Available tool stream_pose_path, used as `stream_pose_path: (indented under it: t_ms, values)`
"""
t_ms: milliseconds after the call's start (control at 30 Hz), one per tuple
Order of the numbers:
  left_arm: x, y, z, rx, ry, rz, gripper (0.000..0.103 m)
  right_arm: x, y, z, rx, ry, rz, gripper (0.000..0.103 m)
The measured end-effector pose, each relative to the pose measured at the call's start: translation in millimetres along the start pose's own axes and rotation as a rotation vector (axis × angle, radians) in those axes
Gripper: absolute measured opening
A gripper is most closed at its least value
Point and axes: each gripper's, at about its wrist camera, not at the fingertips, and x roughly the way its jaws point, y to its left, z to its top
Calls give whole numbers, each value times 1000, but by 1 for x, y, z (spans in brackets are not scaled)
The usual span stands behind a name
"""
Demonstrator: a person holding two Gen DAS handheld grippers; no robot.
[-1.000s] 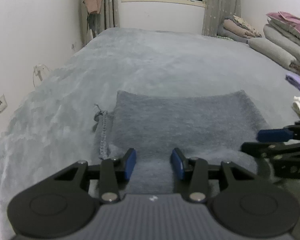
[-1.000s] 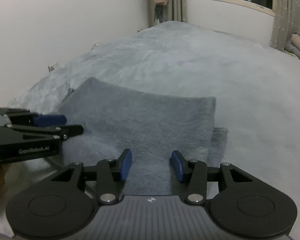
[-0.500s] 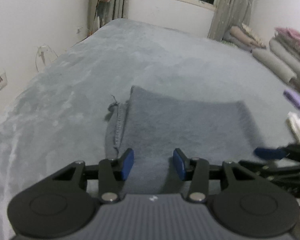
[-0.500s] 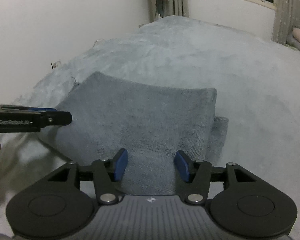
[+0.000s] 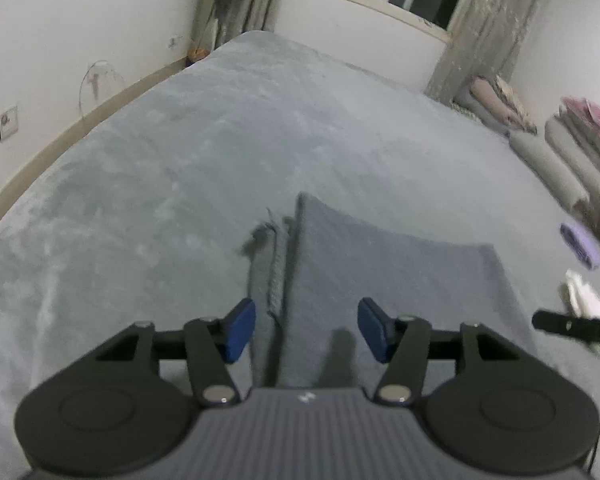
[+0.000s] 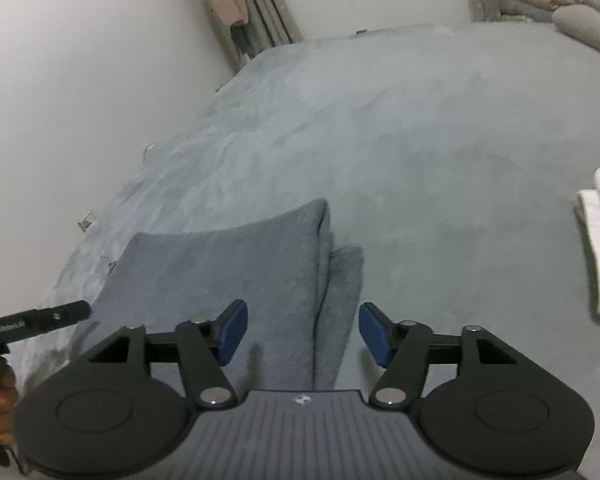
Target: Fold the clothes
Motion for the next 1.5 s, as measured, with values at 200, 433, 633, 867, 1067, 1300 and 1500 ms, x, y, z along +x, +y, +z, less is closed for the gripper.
stream_pose_path:
  t_ms: [200,433,633,867,1067,1300,1500]
  values:
    - [12,-16,-15,105,2,115,57,18,21,-13,-124,78,-32,66]
    - [14,-9,-20,64,23,79,47,26,17,-19,-121,99,-39,60]
    - [10,-12,-21,71,9,63,29,23,25,-17,-148,71,-34,39]
    - [9,-8,-17,43,12,51,29,17,29,-16,-172,59,-54,49]
    - [8,-10,-16,38,14,67,39,14,24,-14,-131,77,-26,69]
    - [8,-10,-16,44,17,68,47,23,12,-16,-44,127,-2,76]
    - [10,-5,-15,24,29,44,50,24,5,-16,15,131,36,81]
